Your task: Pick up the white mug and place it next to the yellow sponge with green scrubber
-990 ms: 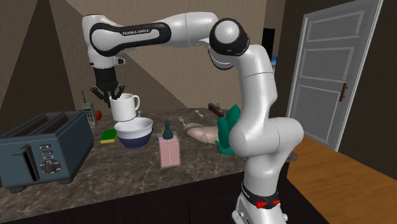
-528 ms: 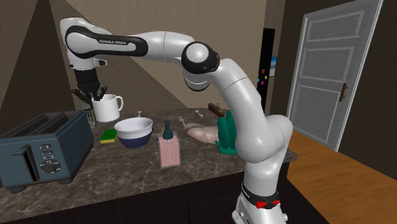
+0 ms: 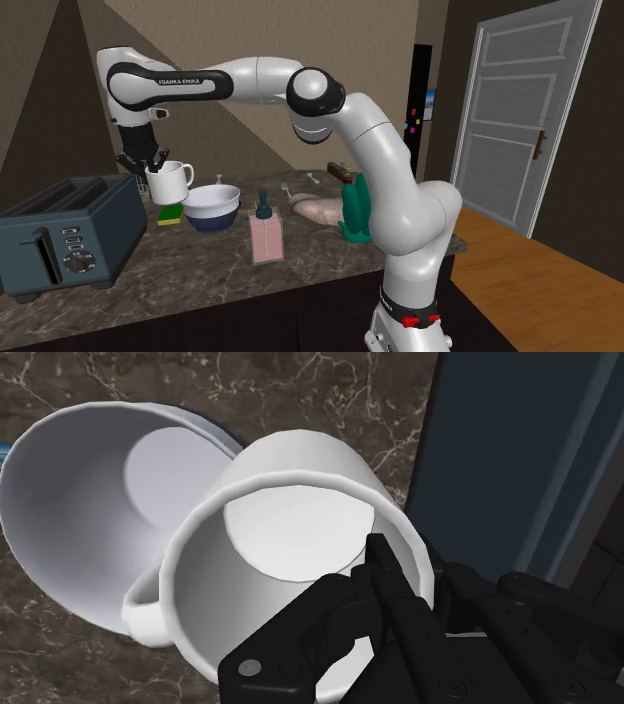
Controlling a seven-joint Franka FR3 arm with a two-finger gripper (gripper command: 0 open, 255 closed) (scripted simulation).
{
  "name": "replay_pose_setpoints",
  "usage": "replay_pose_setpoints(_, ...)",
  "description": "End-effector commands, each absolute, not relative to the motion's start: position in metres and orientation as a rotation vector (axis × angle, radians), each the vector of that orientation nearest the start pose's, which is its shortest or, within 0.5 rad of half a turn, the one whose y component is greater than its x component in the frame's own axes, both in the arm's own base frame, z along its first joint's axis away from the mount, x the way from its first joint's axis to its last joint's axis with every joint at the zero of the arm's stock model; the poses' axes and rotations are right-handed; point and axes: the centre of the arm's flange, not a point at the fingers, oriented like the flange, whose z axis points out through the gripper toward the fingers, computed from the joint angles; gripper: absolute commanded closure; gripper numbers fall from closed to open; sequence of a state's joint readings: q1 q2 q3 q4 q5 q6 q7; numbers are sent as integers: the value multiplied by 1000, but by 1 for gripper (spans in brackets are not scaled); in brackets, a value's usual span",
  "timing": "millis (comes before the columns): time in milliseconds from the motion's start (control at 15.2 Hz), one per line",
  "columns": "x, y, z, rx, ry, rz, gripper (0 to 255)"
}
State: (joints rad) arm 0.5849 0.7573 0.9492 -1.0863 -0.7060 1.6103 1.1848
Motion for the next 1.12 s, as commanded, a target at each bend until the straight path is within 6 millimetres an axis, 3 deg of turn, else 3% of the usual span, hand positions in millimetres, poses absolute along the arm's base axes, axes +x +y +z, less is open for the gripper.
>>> replay_pose_setpoints(0, 316, 651, 477, -3128, -324, -182, 255)
replay_pose_setpoints(1056, 316, 651, 393, -3128, -324, -182, 255)
